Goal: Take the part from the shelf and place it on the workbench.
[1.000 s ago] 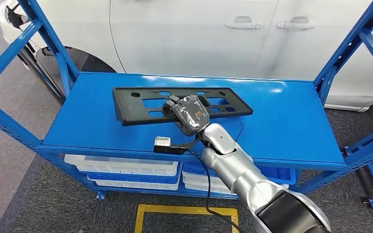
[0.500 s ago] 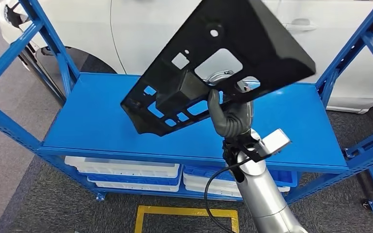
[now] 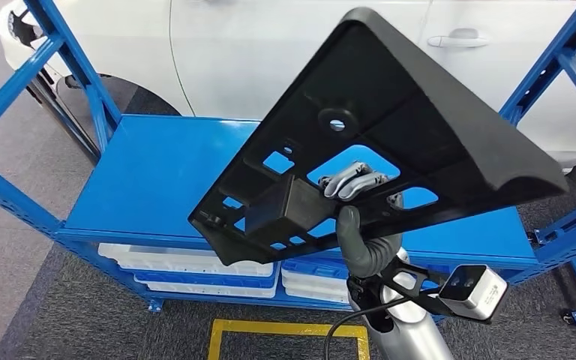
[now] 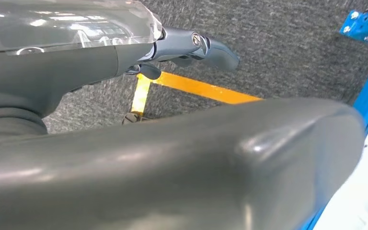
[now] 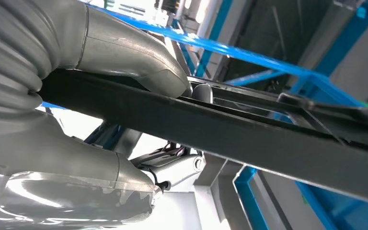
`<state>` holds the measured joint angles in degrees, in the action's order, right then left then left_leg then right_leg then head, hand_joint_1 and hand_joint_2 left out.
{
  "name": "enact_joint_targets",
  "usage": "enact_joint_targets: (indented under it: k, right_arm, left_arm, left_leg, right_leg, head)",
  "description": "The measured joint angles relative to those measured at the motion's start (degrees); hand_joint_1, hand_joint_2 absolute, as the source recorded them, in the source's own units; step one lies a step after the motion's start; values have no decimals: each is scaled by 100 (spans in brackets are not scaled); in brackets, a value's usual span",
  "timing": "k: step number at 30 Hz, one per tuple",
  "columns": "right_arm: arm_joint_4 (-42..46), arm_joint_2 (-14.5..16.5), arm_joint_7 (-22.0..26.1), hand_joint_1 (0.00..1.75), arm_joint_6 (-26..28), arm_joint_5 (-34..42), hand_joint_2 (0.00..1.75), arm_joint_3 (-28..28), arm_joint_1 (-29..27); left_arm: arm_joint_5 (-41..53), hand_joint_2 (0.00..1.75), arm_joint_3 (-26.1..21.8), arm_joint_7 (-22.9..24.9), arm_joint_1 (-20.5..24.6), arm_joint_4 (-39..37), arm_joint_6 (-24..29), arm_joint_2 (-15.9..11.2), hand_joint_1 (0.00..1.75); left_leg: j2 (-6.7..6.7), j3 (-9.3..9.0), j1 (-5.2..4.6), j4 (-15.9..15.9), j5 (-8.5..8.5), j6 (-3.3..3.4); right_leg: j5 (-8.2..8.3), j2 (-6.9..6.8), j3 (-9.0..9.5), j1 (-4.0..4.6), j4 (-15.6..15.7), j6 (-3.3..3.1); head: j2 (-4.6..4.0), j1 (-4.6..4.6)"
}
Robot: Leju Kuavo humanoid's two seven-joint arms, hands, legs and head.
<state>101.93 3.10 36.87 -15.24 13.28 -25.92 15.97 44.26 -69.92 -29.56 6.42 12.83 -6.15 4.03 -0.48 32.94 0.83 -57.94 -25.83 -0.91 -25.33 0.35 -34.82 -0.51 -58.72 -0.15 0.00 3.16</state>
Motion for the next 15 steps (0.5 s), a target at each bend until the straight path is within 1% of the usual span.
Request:
enact_joint_targets:
  k: [1, 2, 3, 4, 5, 6, 7, 8, 9, 10, 11, 12, 13, 15]
  right_arm:
    - [39, -2, 0, 175, -14, 2, 175, -50, -25]
    - [83, -2, -1, 175, -13, -6, 175, -110, -46]
    - [130, -2, -5, 175, 1, -16, 175, -174, -62]
    - [176, -2, -18, 175, 26, -25, 175, -236, -75]
    - [221, -3, -36, 175, 65, -27, 175, -290, -89]
    - [259, -4, -53, 175, 104, -26, 175, -332, -105]
    - [297, -7, -65, 175, 141, -22, 175, -369, -123]
    - [331, -13, -67, 175, 173, -18, 175, -399, -140]
    - [361, -21, -57, 175, 197, -14, 175, -423, -152]
    - [395, -32, -40, 175, 214, -10, 175, -447, -161]
    - [427, -43, -14, 175, 220, -12, 175, -465, -169]
    - [458, -59, 23, 175, 206, -19, 175, -482, -175]
    - [491, -78, 59, 175, 156, -26, 175, -498, -181]
    - [559, -137, 110, 175, -20, -24, 175, -530, -194]
  left_arm:
    - [2, 0, -6, 12, -6, 0, 14, -2, 0]
    - [5, 0, -10, 32, -11, 0, 26, -4, 0]
    - [11, 0, -11, 57, -14, 0, 35, -7, 0]
    - [20, 0, -11, 85, -18, 0, 48, -11, 0]
    - [36, 0, -11, 116, -19, 0, 66, -16, 0]
    - [50, 0, -11, 145, -23, 0, 84, -22, 0]
    - [62, 0, -11, 175, -28, 0, 100, -27, 0]
    - [73, 0, -11, 201, -34, 0, 110, -31, 0]
    - [78, 0, -11, 219, -38, 0, 114, -35, 0]
    - [84, 0, -11, 233, -38, 0, 119, -41, 0]
    - [94, 0, -11, 243, -33, 0, 120, -48, 0]
    - [109, 0, -11, 252, -27, 0, 122, -55, 0]
    - [132, 0, -11, 270, -23, 0, 125, -62, 0]
    - [180, 0, -9, 320, -30, 0, 135, -72, 0]
  left_leg:
    - [4, 1, 8, -20, -31, -29]
    - [8, 35, 15, -125, -124, -56]
    - [11, 119, 19, -340, -284, -76]
    - [15, 250, 23, -665, -490, -94]
    - [16, 411, 24, -1061, -704, -109]
    - [16, 549, 25, -1405, -850, -118]
    - [16, 613, 25, -1596, -899, -118]
    - [16, 572, 24, -1568, -838, -109]
    - [16, 410, 23, -1299, -679, -89]
    - [16, 168, 18, -872, -489, -57]
    - [16, -53, 3, -465, -346, -28]
    - [15, -209, -13, -162, -248, -1]
    - [13, -278, -32, -5, -208, 23]
    - [9, -257, -51, 40, -156, 69]
  right_leg:
    - [16, -4, 9, -5, 18, -36]
    - [35, -12, 17, -14, 38, -71]
    - [52, -21, 22, -23, 56, -98]
    - [63, -29, 19, -18, 58, -116]
    - [69, -33, 8, -9, 56, -129]
    - [74, -37, -5, 3, 52, -137]
    - [80, -39, -19, 14, 46, -144]
    - [84, -39, -30, 23, 38, -148]
    - [89, -39, -36, 31, 29, -148]
    - [94, -38, -39, 38, 20, -143]
    - [102, -37, -43, 52, 11, -130]
    - [116, -37, -48, 60, 7, -107]
    - [135, -37, -54, 63, 7, -77]
    - [189, -36, -63, 56, 30, 1]
  head:
    - [0, 0]
    - [0, 1]
    - [0, 1]
    - [0, 1]
    - [0, 1]
    - [0, 1]
    - [0, 1]
    - [0, 1]
    - [0, 1]
    - [0, 1]
    - [0, 1]
    - [0, 1]
    - [0, 1]
    - [0, -1]
